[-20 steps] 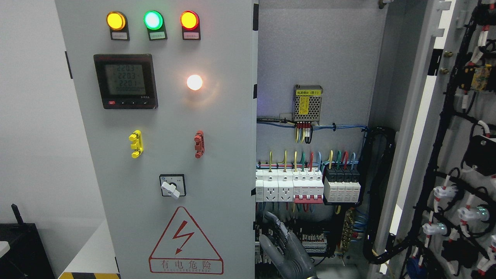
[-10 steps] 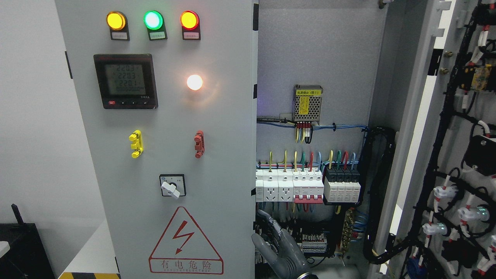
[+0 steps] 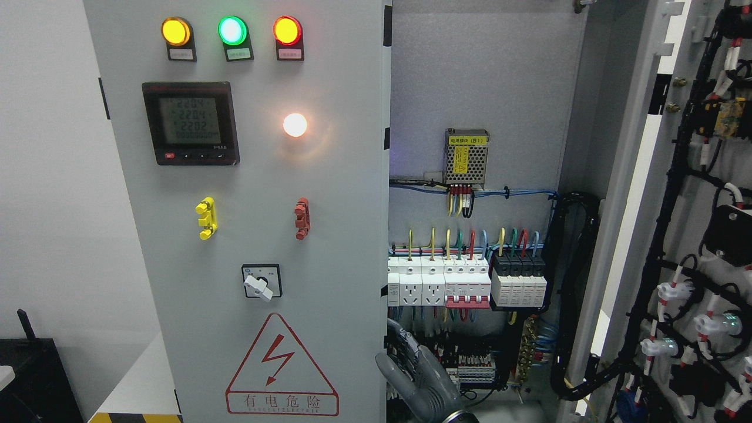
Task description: Open door with both hands
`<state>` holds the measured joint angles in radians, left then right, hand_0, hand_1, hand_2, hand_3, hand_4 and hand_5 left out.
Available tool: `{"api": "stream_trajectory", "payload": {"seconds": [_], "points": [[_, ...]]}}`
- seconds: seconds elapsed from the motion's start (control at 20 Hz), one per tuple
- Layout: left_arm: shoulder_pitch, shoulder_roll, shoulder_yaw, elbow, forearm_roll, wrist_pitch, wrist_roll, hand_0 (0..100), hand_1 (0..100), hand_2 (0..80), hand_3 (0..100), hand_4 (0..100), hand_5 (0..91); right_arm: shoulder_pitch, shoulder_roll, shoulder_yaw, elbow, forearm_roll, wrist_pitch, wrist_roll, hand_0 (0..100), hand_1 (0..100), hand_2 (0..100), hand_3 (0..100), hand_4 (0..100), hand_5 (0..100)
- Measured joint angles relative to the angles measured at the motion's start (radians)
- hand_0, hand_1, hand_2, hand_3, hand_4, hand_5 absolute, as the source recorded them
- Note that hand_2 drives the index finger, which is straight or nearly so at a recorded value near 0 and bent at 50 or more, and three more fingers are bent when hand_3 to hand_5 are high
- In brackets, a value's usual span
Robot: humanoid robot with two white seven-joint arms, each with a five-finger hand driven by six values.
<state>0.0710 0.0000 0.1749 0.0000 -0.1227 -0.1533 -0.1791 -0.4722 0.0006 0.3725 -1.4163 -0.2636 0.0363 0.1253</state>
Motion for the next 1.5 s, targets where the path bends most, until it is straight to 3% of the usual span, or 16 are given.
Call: {"api": "stream_trajectory", "payload": {"seconds": [0.45, 1.15, 1.5], "points": [[0.0, 0.0, 0.0, 0.0, 0.0, 0.002, 0.0, 12, 39, 0.0, 0, 0, 0.0, -0.035, 0.0, 0.003, 0.039, -0.013, 0.0, 0.034, 12, 39, 0, 0, 0, 0], [0.0, 0.0, 0.0, 0.0, 0.0, 0.004, 0.0, 12, 39, 0.0, 0, 0, 0.0, -0.068, -0.001, 0.002, 0.092, -0.029, -0.004, 0.045, 12, 39, 0, 0, 0, 0], [0.0, 0.0, 0.0, 0.0, 0.0, 0.004, 0.0, 12, 39, 0.0, 0, 0, 0.0, -0.071, -0.001, 0.001, 0.105, -0.056, -0.005, 0.096, 12, 39, 0, 0, 0, 0]]}}
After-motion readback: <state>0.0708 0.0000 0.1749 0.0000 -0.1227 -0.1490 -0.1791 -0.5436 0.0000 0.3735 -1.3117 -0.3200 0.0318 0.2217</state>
